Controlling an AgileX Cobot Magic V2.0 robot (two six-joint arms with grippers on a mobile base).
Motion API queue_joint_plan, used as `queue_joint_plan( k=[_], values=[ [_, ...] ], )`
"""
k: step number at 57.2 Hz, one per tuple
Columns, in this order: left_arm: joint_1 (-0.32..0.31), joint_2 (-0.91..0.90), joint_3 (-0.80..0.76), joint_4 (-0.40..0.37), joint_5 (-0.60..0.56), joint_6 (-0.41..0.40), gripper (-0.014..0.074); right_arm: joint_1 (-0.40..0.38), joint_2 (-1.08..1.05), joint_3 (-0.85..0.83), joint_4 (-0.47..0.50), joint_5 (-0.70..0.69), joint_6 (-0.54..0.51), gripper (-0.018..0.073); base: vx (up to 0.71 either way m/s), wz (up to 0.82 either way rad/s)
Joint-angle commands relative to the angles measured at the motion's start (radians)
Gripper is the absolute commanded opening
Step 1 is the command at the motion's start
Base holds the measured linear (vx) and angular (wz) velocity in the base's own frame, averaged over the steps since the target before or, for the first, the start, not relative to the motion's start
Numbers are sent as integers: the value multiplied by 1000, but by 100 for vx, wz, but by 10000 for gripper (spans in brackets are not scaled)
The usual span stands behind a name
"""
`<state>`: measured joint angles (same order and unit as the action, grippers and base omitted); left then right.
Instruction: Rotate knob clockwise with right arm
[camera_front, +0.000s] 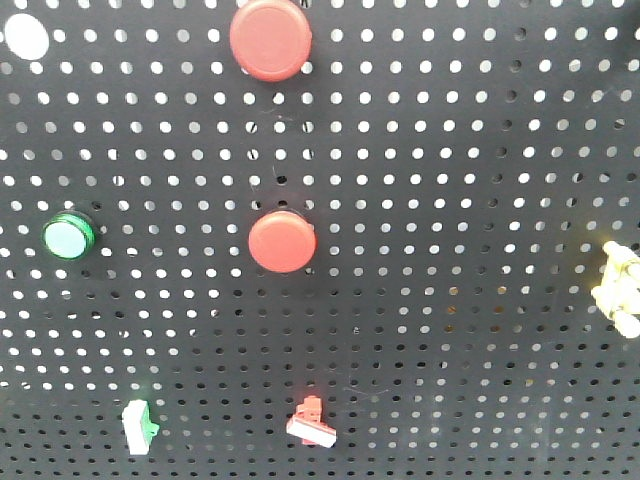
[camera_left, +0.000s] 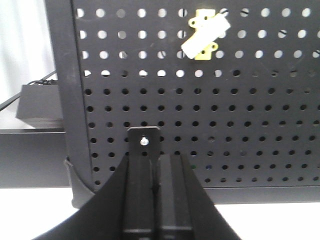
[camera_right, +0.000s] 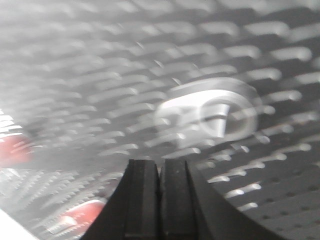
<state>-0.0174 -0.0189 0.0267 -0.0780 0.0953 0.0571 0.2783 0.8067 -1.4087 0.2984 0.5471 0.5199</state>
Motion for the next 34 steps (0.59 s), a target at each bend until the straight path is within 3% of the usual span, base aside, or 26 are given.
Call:
queue_joint_plan(
  k=[1, 12, 21, 29, 34],
  values=[
    [-6, -10, 11, -4, -86, -5, -6, 0, -60, -31, -106, -31, -21, -9, 0, 0],
    [-6, -10, 11, -4, -86, -5, -6, 0, -217, 48, -373, 101, -222, -9, 0, 0],
    [-6, -10, 11, -4, -86, -5, -6, 0, -374, 290, -438, 52, -395, -9, 0, 0],
    [-6, -10, 11, -4, -86, -5, -6, 0, -487, 538, -433, -98, -437, -9, 0, 0],
    [-6, -10, 11, -4, -86, -5, -6, 0, -511, 674, -434, -281, -426, -9, 0, 0]
  ],
)
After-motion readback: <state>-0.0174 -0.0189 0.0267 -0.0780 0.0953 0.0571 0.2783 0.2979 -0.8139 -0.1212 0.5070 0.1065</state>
